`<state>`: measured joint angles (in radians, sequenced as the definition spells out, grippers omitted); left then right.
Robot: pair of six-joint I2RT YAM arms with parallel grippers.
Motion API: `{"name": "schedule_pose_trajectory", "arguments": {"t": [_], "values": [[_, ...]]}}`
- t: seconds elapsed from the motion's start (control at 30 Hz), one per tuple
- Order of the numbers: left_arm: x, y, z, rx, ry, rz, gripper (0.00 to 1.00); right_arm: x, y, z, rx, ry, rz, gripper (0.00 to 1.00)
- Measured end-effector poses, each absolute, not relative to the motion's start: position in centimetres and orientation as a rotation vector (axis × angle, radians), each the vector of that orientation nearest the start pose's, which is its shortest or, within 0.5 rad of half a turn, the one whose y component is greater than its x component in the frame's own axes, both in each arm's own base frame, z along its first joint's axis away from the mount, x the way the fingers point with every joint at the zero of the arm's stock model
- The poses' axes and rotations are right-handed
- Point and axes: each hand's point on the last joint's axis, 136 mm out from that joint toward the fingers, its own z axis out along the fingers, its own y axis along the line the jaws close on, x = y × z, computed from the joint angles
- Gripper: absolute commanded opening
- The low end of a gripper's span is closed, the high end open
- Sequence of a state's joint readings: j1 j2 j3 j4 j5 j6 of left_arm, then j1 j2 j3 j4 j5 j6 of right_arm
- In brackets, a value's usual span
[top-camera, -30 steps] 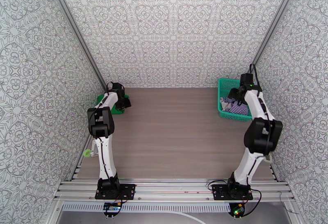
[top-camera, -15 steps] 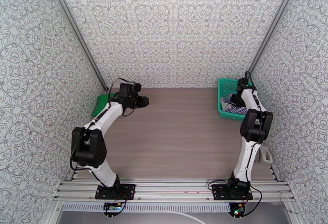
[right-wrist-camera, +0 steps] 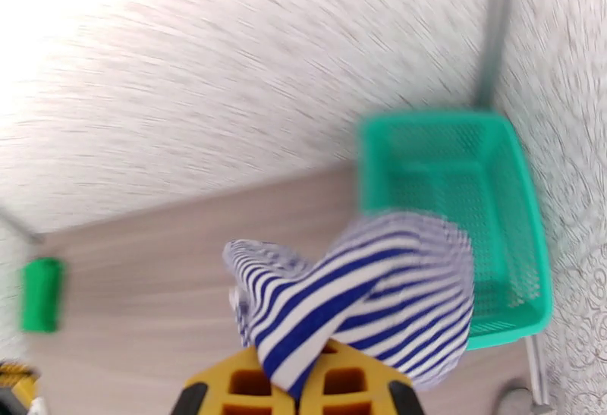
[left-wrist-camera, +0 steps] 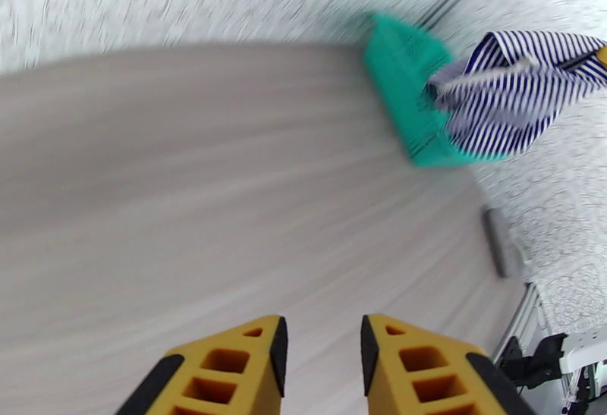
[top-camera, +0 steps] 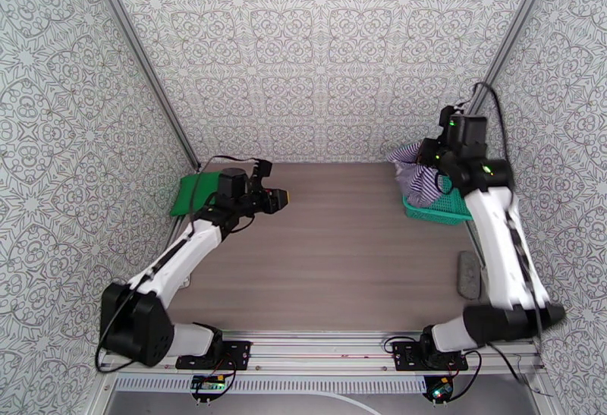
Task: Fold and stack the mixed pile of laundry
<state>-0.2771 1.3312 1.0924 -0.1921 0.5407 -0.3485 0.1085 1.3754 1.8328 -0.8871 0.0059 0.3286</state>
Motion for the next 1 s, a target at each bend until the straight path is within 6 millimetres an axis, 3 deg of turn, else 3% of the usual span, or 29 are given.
{"name": "schedule_pose_trajectory", "arguments": {"t": [0.07,0.13,0.23,0.3,0.4,0.57,0.7,0.8,0.87,1.0], "values": [[36.3,-19.8,28.8,0.304,2.008,-0.945,0.35,36.5,5.3,43.7,0.199,1.994,0.344,0.00],[35.7,-19.7,29.0,0.310,1.999,-0.949,0.35,35.2,6.7,42.7,0.178,2.028,0.428,0.00],[35.3,-19.7,28.3,0.309,2.014,-0.952,0.36,34.6,9.8,39.2,0.130,2.133,0.535,0.00],[34.9,-19.9,27.1,0.305,2.046,-0.959,0.38,34.6,12.6,35.7,0.089,2.238,0.605,0.00],[34.4,-20.4,26.0,0.310,2.077,-0.974,0.38,35.2,17.4,30.3,0.016,2.393,0.686,0.00],[33.6,-20.6,23.5,0.292,2.140,-0.975,0.38,36.9,25.2,23.8,-0.121,2.542,0.785,0.00],[32.9,-20.2,20.6,0.239,2.211,-0.962,0.41,39.9,28.7,19.4,-0.148,2.611,0.815,0.20],[32.2,-20.9,19.0,0.230,2.258,-0.953,0.46,42.8,30.5,17.6,-0.163,2.619,0.818,0.36],[31.7,-22.0,18.2,0.255,2.279,-0.942,0.50,44.3,31.2,17.4,-0.179,2.600,0.823,0.43],[30.4,-25.2,15.3,0.339,2.353,-0.906,0.51,45.0,30.7,18.4,-0.185,2.573,0.819,0.48]]}}
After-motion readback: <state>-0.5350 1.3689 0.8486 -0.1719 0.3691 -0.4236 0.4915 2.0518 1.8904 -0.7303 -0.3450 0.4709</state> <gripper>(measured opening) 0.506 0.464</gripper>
